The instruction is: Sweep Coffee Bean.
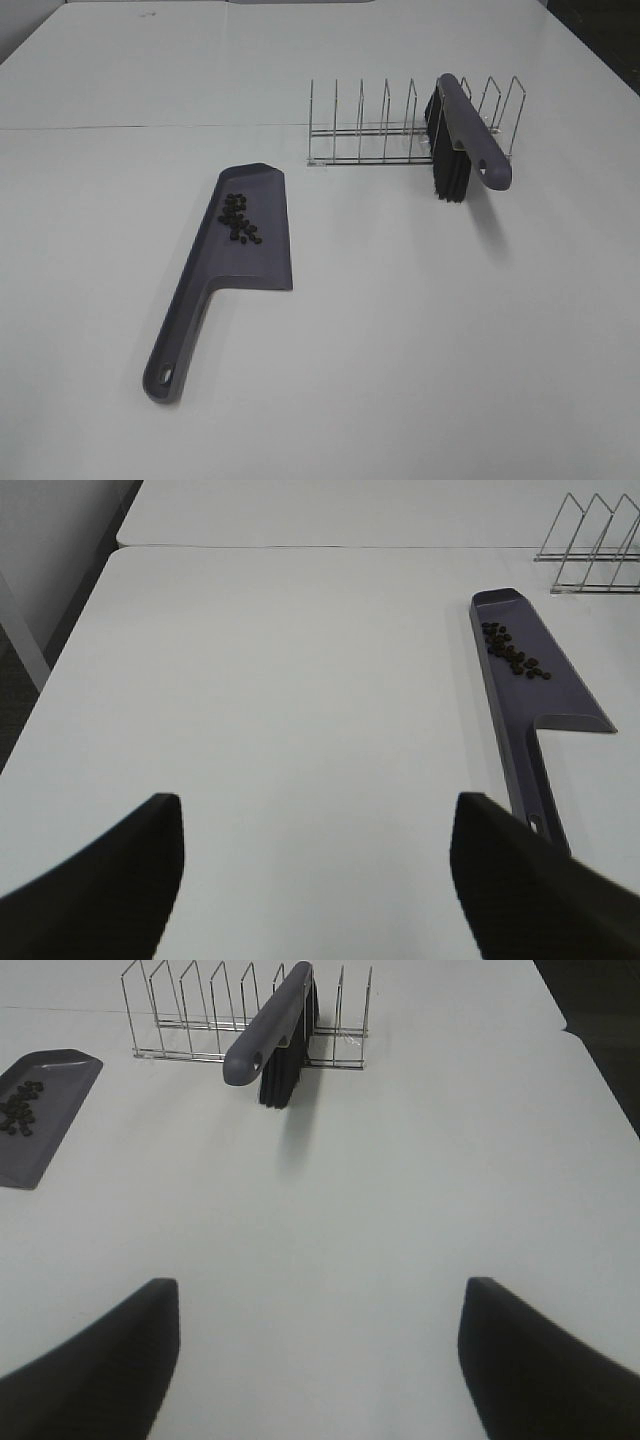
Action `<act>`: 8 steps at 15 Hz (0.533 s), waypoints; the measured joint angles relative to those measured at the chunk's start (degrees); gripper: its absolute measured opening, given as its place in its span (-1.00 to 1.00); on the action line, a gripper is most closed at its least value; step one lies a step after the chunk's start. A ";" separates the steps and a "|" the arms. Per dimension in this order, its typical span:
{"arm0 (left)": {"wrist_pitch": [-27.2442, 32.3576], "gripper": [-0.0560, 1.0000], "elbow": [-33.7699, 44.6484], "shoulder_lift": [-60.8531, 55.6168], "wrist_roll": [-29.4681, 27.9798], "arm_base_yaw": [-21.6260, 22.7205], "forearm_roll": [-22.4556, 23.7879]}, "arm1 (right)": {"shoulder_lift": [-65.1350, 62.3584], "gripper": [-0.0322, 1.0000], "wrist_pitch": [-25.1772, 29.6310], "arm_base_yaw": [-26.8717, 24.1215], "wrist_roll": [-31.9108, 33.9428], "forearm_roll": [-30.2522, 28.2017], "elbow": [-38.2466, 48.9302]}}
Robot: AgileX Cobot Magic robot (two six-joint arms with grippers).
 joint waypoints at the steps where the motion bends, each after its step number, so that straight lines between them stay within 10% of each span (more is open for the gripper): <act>1: 0.00 0.43 0.00 0.00 0.00 0.00 0.00 | 0.00 0.38 0.00 0.00 0.00 0.00 0.00; 8: 0.00 0.43 0.00 0.00 0.00 0.00 0.00 | 0.00 0.38 0.00 0.00 0.00 0.00 0.00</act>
